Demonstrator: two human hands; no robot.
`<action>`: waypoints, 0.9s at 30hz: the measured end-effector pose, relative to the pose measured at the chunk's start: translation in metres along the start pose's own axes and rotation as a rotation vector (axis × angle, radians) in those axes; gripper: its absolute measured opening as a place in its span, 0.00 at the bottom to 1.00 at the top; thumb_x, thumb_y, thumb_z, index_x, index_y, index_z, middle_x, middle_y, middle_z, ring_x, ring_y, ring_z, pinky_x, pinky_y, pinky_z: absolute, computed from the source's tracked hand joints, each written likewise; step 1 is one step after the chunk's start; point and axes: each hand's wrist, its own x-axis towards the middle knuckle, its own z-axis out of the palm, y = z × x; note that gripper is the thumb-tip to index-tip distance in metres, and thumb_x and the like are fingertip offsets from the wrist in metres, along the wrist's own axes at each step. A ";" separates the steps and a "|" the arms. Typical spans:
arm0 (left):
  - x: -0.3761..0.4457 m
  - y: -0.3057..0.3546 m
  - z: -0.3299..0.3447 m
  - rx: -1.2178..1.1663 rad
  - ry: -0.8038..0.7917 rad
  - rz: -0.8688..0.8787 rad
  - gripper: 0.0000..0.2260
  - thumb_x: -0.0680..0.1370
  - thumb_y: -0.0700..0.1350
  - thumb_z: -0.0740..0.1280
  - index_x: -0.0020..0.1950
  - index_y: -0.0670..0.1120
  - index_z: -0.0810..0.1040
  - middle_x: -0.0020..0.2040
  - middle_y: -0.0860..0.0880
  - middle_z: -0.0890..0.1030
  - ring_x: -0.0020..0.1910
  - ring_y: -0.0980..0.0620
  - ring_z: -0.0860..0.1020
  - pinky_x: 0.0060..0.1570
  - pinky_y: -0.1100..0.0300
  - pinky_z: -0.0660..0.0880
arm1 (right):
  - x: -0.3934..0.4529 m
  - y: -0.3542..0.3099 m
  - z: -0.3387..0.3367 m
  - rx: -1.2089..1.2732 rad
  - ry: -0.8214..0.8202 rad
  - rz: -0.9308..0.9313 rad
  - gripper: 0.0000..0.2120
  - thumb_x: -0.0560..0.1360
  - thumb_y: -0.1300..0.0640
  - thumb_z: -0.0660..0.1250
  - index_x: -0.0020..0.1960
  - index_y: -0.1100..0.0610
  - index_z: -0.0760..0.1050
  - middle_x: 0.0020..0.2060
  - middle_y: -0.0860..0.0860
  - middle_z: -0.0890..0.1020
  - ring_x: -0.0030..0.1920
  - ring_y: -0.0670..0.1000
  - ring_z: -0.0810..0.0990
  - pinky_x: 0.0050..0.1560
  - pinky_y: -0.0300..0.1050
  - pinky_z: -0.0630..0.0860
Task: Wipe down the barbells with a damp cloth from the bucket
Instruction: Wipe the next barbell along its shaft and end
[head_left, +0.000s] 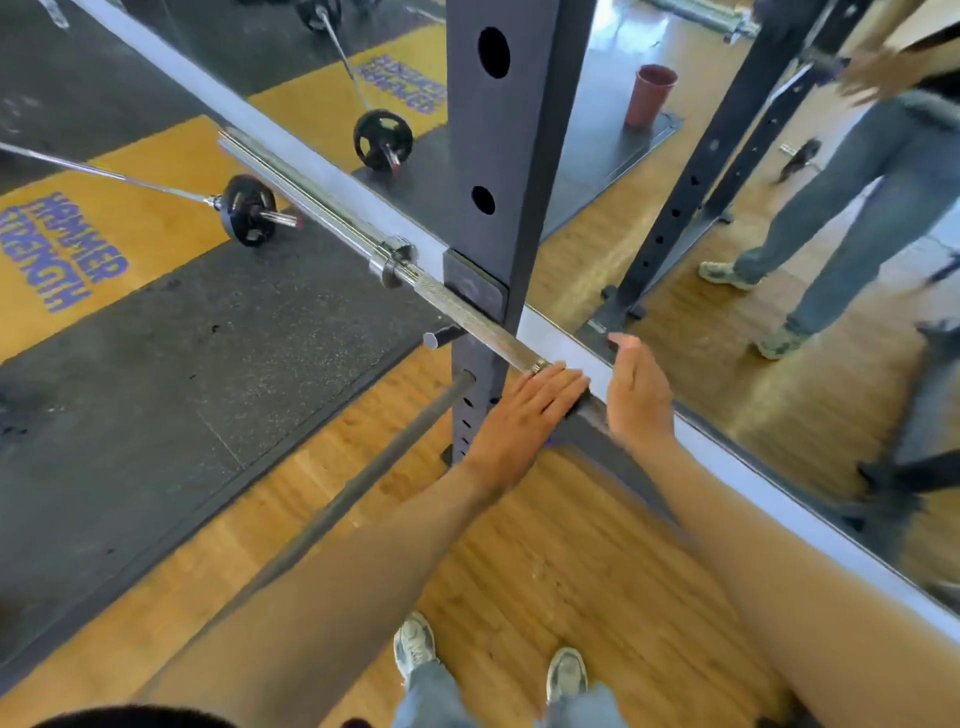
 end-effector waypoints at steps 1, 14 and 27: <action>0.002 -0.006 -0.005 0.033 -0.012 -0.004 0.45 0.70 0.24 0.68 0.83 0.46 0.57 0.82 0.49 0.60 0.82 0.49 0.53 0.81 0.50 0.51 | -0.001 0.002 -0.006 0.023 0.011 0.035 0.25 0.85 0.50 0.42 0.73 0.56 0.70 0.71 0.54 0.74 0.71 0.55 0.70 0.68 0.47 0.65; -0.002 0.036 0.002 0.152 0.025 0.042 0.31 0.76 0.32 0.64 0.79 0.48 0.65 0.77 0.51 0.67 0.80 0.48 0.60 0.79 0.48 0.56 | -0.034 0.043 -0.043 -0.253 0.162 0.169 0.21 0.85 0.51 0.40 0.45 0.56 0.68 0.46 0.50 0.75 0.54 0.58 0.75 0.63 0.61 0.67; 0.006 0.065 0.007 0.206 0.018 -0.110 0.29 0.72 0.29 0.65 0.72 0.45 0.70 0.69 0.48 0.73 0.74 0.42 0.68 0.75 0.44 0.61 | -0.050 0.092 -0.076 -0.395 0.033 0.068 0.37 0.75 0.44 0.29 0.60 0.54 0.73 0.64 0.53 0.78 0.74 0.60 0.66 0.76 0.71 0.43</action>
